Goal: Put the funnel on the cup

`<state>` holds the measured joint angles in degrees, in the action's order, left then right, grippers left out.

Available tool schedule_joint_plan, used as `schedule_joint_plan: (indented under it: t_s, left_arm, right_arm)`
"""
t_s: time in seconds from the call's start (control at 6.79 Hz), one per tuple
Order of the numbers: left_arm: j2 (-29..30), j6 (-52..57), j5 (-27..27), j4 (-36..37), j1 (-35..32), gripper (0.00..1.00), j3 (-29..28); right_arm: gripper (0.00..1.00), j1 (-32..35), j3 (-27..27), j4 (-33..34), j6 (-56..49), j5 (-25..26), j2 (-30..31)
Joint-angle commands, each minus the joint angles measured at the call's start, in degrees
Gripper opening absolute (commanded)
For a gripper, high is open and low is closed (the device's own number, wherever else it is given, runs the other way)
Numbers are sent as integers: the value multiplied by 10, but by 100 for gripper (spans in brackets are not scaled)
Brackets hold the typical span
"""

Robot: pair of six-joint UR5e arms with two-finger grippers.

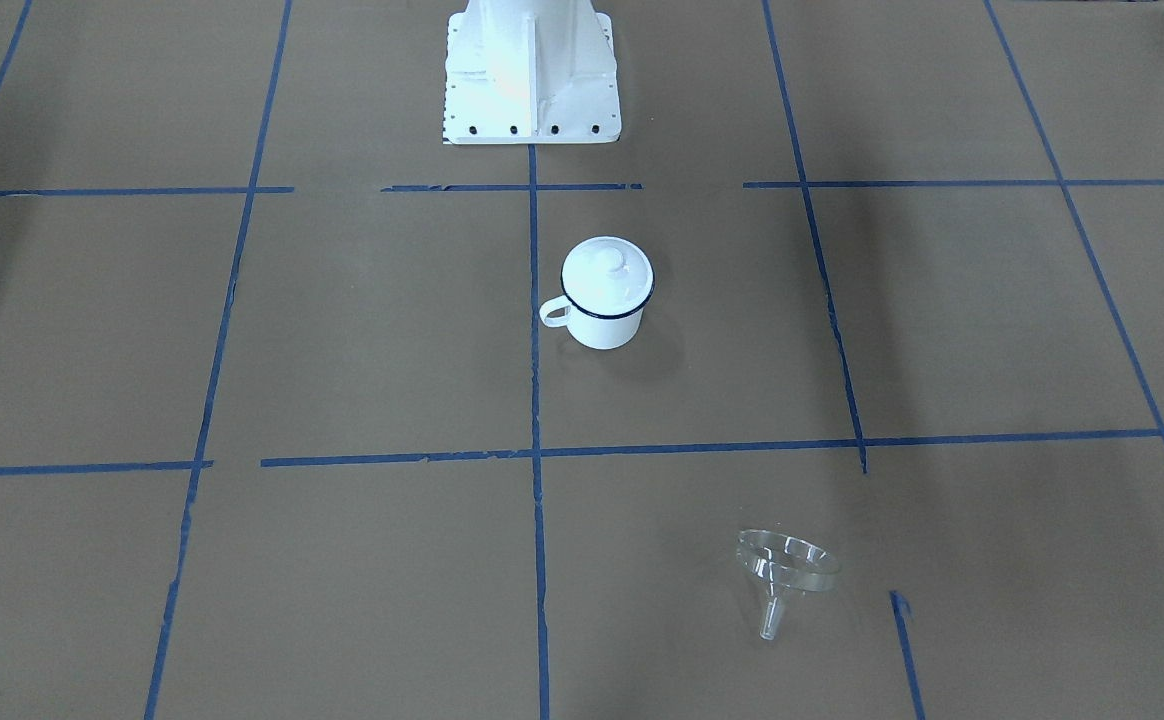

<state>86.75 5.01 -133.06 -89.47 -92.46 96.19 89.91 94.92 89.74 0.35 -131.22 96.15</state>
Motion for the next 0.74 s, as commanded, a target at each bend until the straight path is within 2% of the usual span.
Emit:
schedule_joint_plan:
  t_s: [0.0, 0.29, 0.59]
  left_arm:
    - [1, 0, 0, 0, 2, 100, 1]
    - [0, 0, -1, -2, 2, 100, 1]
    - [16, -4, 0, -10, 22, 100, 35]
  right_arm:
    - [100, 0, 0, 0, 0, 0, 0]
    - [100, 0, -1, 0, 0, 0, 0]
    - [100, 0, -1, 0, 0, 0, 0]
